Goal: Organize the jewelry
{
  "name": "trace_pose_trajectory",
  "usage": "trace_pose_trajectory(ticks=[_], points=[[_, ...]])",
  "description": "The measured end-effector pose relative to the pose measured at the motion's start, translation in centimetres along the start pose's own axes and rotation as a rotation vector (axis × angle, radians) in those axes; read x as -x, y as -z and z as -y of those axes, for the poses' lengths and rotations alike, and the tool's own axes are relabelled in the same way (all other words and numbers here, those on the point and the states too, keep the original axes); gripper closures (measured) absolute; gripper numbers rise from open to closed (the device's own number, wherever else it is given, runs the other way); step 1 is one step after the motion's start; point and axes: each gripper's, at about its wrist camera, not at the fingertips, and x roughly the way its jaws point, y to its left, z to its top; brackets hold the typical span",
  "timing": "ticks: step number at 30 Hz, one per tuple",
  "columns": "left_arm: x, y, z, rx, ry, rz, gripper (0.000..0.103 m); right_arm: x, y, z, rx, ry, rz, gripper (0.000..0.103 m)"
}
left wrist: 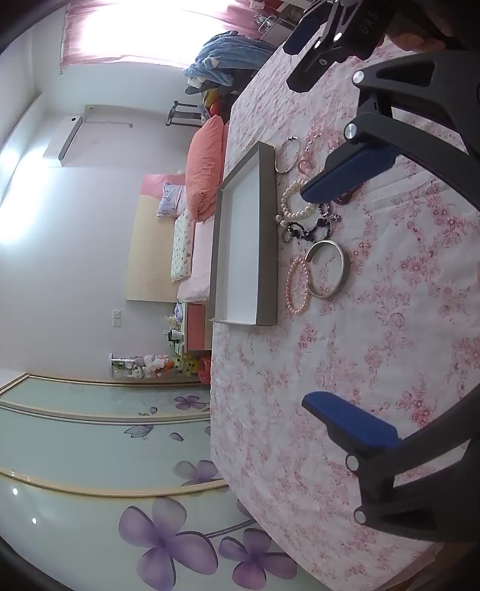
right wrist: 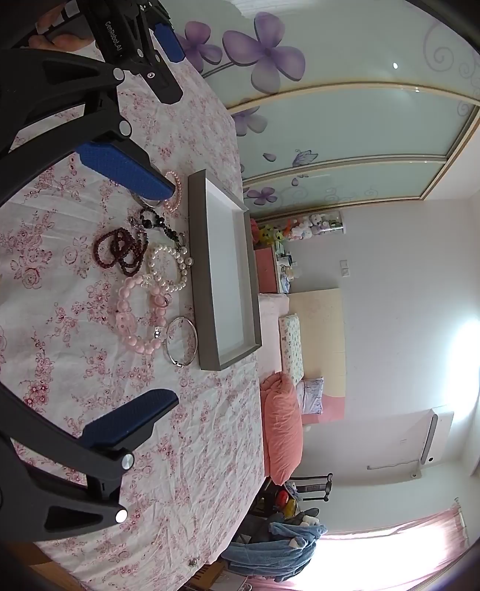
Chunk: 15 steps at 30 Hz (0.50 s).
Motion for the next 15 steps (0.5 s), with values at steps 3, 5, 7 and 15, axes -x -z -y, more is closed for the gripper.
trace_pose_trajectory(ticks=[3,5,7,15], points=[[0.01,-0.01,0.00,-0.001,0.000,-0.002,0.004,0.01,0.00,-0.01,0.000,0.001,0.000,0.002],[-0.02,-0.01,0.00,-0.001,-0.002,-0.004,0.004,0.04,0.00,-0.03,0.000,0.001,0.001,0.002],[0.00,-0.02,-0.01,0.000,-0.002,-0.004,0.004,-0.04,0.03,-0.02,-0.001,0.000,-0.002,0.002],[-0.02,0.01,0.04,-0.001,-0.001,-0.005,0.004,-0.04,0.06,0.00,-0.001,0.000,-0.002,0.002]])
